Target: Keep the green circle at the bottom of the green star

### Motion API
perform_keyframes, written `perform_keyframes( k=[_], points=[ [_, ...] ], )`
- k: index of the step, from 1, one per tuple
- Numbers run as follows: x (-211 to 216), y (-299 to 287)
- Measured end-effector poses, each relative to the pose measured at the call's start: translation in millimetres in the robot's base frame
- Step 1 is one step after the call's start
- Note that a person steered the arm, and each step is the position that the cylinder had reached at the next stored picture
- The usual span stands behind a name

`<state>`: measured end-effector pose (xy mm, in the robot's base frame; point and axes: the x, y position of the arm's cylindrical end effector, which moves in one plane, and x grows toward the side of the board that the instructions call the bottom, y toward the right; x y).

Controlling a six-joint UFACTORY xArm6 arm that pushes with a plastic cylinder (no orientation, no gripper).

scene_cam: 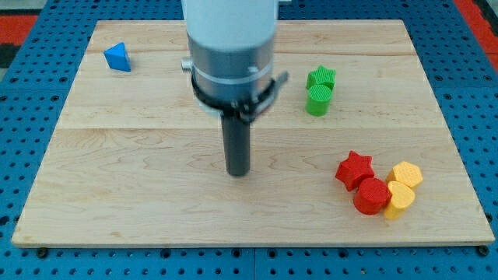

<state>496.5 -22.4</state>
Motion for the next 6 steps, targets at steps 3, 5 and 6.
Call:
perform_keyframes(
  k=[3, 5, 6],
  points=[
    [-75, 37],
    [-74, 85],
    [-74, 131]
  ],
)
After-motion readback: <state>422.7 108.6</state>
